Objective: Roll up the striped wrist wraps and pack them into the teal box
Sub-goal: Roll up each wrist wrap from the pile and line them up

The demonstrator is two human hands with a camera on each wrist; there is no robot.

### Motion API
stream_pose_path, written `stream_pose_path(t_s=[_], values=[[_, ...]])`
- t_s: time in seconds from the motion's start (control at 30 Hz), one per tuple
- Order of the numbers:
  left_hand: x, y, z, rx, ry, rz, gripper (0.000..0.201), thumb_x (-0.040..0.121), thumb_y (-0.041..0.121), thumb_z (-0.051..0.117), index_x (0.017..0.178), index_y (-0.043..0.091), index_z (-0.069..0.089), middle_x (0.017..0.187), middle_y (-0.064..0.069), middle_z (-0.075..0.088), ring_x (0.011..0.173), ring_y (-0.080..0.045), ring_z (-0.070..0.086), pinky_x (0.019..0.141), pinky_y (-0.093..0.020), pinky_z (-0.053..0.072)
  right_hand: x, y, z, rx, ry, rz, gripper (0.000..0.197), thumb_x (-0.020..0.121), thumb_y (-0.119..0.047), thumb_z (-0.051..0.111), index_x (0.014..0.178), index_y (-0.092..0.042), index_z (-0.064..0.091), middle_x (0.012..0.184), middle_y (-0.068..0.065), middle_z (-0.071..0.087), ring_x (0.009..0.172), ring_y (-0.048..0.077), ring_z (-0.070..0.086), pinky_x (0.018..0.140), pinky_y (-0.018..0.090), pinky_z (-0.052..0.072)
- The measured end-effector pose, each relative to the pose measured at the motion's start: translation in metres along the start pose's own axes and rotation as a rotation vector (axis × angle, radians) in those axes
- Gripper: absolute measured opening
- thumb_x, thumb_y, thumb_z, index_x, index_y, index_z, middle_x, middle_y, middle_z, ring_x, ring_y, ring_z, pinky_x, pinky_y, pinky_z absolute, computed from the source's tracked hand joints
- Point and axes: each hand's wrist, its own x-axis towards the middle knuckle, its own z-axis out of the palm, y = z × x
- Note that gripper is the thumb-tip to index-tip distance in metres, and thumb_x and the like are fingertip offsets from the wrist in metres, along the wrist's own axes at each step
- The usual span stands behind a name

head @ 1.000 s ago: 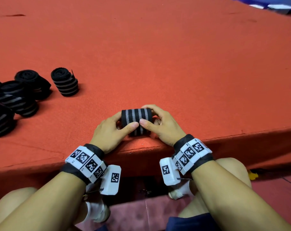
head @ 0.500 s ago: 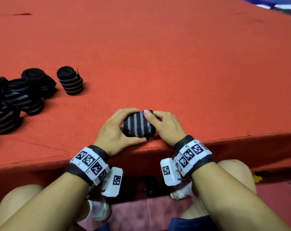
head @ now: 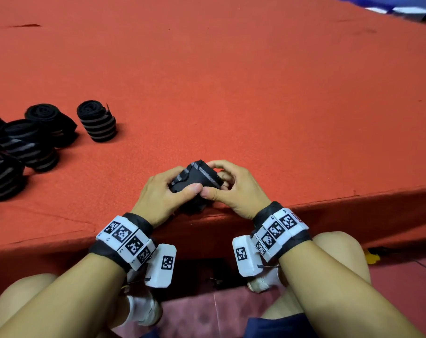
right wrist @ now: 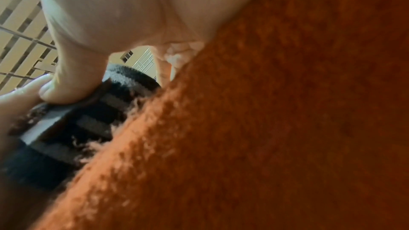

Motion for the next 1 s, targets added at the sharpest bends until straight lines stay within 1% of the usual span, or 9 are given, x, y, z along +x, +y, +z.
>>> stream_pose_path(t_s=[0.1, 0.23, 0.37, 0.47, 0.57, 0.63, 0.7, 0.8, 1.0], values=[[-0.002, 0.002, -0.001, -0.083, -0.036, -0.003, 0.046, 0.075, 0.064, 0.067, 0.101, 0.026, 0.074, 0.087, -0.007, 0.073, 0.083, -0.034, 0.068, 0.078, -0.054, 0.055, -0.003, -0.001, 0.001, 0.051, 0.022, -0.007, 0.053, 0.068, -0.054, 0.085, 0.114, -0.035, 0.066, 0.091, 0.027, 0.066, 0.065, 0.020, 0.041, 0.063, 0.041, 0.040], [-0.004, 0.002, 0.000, -0.124, -0.040, 0.006, 0.038, 0.075, 0.058, 0.071, 0.105, 0.035, 0.074, 0.092, -0.003, 0.076, 0.081, -0.017, 0.068, 0.079, -0.043, 0.055, -0.005, 0.000, 0.000, 0.062, 0.029, -0.025, 0.049, 0.072, -0.045, 0.085, 0.117, -0.036, 0.068, 0.102, 0.020, 0.071, 0.078, 0.020, 0.053, 0.073, 0.053, 0.053], [-0.004, 0.002, -0.001, -0.132, -0.023, -0.006, 0.038, 0.074, 0.053, 0.073, 0.104, 0.028, 0.075, 0.092, -0.006, 0.076, 0.080, -0.013, 0.067, 0.079, -0.046, 0.055, -0.005, 0.000, 0.002, 0.037, 0.041, -0.028, 0.056, 0.072, -0.047, 0.082, 0.124, -0.033, 0.066, 0.106, 0.018, 0.071, 0.080, 0.019, 0.055, 0.076, 0.041, 0.053], [-0.004, 0.002, -0.001, -0.118, -0.011, 0.003, 0.039, 0.075, 0.051, 0.073, 0.103, 0.025, 0.073, 0.089, -0.006, 0.075, 0.078, -0.019, 0.068, 0.077, -0.049, 0.055, -0.004, 0.000, 0.003, 0.034, 0.051, -0.025, 0.054, 0.073, -0.045, 0.081, 0.123, -0.035, 0.065, 0.108, 0.013, 0.073, 0.092, 0.040, 0.069, 0.089, 0.052, 0.056], [-0.003, -0.001, 0.000, -0.099, -0.002, 0.023, 0.041, 0.076, 0.051, 0.072, 0.106, 0.024, 0.072, 0.090, -0.006, 0.074, 0.081, -0.027, 0.069, 0.078, -0.051, 0.056, -0.004, 0.000, 0.004, 0.026, 0.052, -0.030, 0.049, 0.077, -0.035, 0.084, 0.122, -0.034, 0.065, 0.109, 0.009, 0.075, 0.099, 0.050, 0.063, 0.089, 0.056, 0.054], [-0.004, -0.003, -0.001, -0.096, 0.019, 0.043, 0.044, 0.077, 0.051, 0.073, 0.110, 0.023, 0.070, 0.095, -0.005, 0.074, 0.087, -0.029, 0.068, 0.081, -0.048, 0.055, -0.001, -0.001, 0.004, 0.035, 0.089, -0.031, 0.047, 0.078, -0.023, 0.086, 0.119, -0.031, 0.064, 0.102, 0.000, 0.076, 0.075, 0.042, 0.065, 0.073, 0.047, 0.057], [-0.004, -0.002, -0.002, -0.114, 0.073, 0.075, 0.050, 0.075, 0.048, 0.076, 0.115, 0.021, 0.066, 0.102, 0.003, 0.073, 0.094, -0.016, 0.068, 0.085, -0.030, 0.054, 0.002, -0.002, 0.005, 0.029, 0.167, -0.025, 0.050, 0.075, -0.020, 0.089, 0.116, -0.027, 0.062, 0.093, -0.005, 0.073, 0.057, 0.023, 0.054, 0.058, 0.035, 0.049], [-0.001, 0.001, -0.004, -0.221, 0.166, 0.079, 0.056, 0.070, 0.038, 0.082, 0.117, 0.018, 0.058, 0.111, 0.003, 0.069, 0.101, -0.006, 0.065, 0.087, -0.016, 0.047, 0.011, -0.009, 0.012, -0.068, 0.254, 0.011, 0.043, 0.074, -0.029, 0.089, 0.103, -0.024, 0.057, 0.086, -0.005, 0.066, 0.055, 0.012, 0.056, 0.060, 0.030, 0.049], [-0.005, -0.007, -0.030, -0.192, 0.340, -0.037, 0.061, 0.066, 0.045, 0.087, 0.113, 0.023, 0.053, 0.109, 0.006, 0.068, 0.096, -0.013, 0.065, 0.084, -0.026, 0.051, 0.036, -0.040, 0.042, -0.260, 0.221, -0.008, 0.018, 0.085, -0.030, 0.078, 0.087, -0.023, 0.062, 0.076, -0.009, 0.067, 0.061, 0.014, 0.067, 0.067, 0.031, 0.053]])
